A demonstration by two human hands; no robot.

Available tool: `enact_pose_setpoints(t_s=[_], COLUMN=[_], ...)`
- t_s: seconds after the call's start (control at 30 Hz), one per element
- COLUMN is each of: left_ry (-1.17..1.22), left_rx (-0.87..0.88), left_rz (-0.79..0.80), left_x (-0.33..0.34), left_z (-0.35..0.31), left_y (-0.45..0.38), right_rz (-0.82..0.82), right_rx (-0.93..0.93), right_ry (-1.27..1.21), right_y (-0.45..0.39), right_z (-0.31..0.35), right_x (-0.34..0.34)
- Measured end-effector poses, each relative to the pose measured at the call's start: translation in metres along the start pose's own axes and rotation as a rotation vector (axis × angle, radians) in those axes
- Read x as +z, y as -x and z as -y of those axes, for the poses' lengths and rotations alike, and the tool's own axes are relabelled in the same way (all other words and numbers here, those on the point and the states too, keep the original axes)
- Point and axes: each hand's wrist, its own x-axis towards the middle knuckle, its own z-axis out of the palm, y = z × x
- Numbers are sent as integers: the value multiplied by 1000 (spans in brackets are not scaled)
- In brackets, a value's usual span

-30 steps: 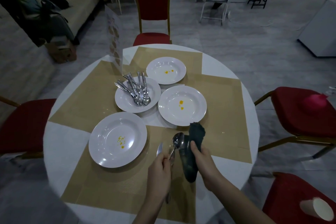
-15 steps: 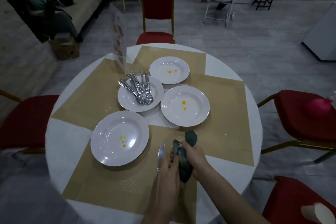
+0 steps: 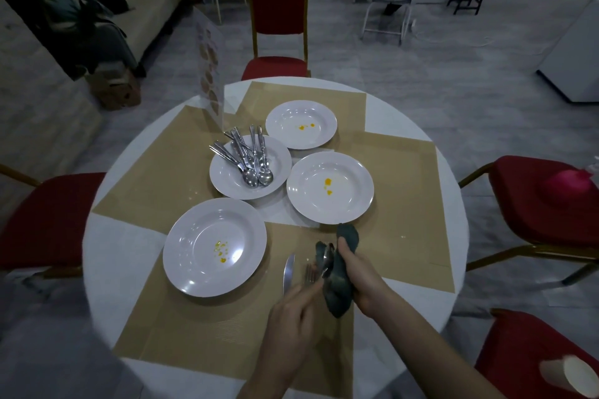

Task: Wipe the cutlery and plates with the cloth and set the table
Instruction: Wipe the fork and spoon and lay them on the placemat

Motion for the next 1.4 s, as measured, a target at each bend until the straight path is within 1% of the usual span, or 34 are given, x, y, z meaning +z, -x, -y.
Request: enact_pose_setpoints(t_s=[0.07, 0.13, 0.23, 0.37, 0.43, 0.57, 0.67, 0.73, 0.8, 0.9, 0.97, 1.03, 1.1, 1.13, 1.2, 1.27, 1.4], left_ry=[97, 163, 311, 449, 455, 427, 431, 443, 467, 479, 462, 434, 393, 358, 270, 194, 58], left_rx=[-159, -283, -353, -443, -447, -416, -423, -438, -446, -439, -440, -453, -452, -444, -417, -389, -351], left_rz=[-60, -61, 5, -18, -6, 11, -46, -45, -14, 23, 10, -20, -1, 21, 46, 27, -25], left_x=[-2, -2, 4, -1, -3, 1, -4, -7, -9, -10, -11, -13, -13, -12, -10, -9, -6], left_z=[6, 8, 8, 10, 10, 4, 4, 3, -1, -6, -6, -3, -2, -1, 0, 1, -2], left_y=[-2, -3, 3, 5, 3, 5, 1, -3, -2, 3, 3, 0, 0, 1, 5, 8, 3], right_rz=[67, 101, 73, 53, 29, 1, 61, 101, 65, -39, -33, 40, 88, 84, 16, -25, 103], right_rx=[68, 72, -6, -83, -77, -8, 32, 54, 46, 37, 22, 38, 52, 43, 15, -9, -21], right_ry=[-21, 39, 109, 125, 106, 73, 47, 42, 21, 19, 39, 35, 44, 47, 50, 55, 102], right_y=[4, 7, 6, 6, 6, 3, 8, 10, 7, 0, 0, 2, 5, 4, 3, 2, 11], right_z=[-2, -8, -9, -13, -16, -5, -10, -16, -11, 0, -4, -15, -23, -23, -18, -14, -19], right_x=[0, 0, -4, -8, -9, -8, 1, 7, 5, -3, -2, 2, 2, 0, -5, -9, 1])
